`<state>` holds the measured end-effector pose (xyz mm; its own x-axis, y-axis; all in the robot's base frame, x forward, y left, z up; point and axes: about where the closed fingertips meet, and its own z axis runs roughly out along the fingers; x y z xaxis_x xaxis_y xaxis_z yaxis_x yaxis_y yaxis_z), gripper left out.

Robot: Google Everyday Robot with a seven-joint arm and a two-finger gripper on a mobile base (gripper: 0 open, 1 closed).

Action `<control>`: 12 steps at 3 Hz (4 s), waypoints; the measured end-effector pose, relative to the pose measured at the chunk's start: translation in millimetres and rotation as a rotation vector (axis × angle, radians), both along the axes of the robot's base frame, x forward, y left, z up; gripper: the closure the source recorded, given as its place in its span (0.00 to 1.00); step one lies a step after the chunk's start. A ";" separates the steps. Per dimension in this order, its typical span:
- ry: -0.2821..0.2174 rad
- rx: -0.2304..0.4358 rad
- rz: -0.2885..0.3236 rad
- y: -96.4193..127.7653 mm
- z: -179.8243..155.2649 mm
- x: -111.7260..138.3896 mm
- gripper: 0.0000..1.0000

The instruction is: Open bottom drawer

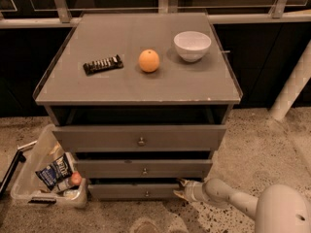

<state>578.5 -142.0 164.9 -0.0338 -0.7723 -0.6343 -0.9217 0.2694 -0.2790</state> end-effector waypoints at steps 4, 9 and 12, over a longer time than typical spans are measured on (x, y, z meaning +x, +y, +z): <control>0.010 0.008 0.034 -5.0 10.0 -21.4 0.81; 0.099 -0.015 -0.038 -16.9 -22.4 -26.4 0.38; 0.101 -0.025 -0.072 -30.0 -8.1 -27.6 1.00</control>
Offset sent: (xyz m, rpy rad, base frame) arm -0.1099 -0.0300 0.0133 0.0411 0.0686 0.1802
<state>550.9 -171.9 156.7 -0.1529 -0.7810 -0.6055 -0.9239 0.3304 -0.1929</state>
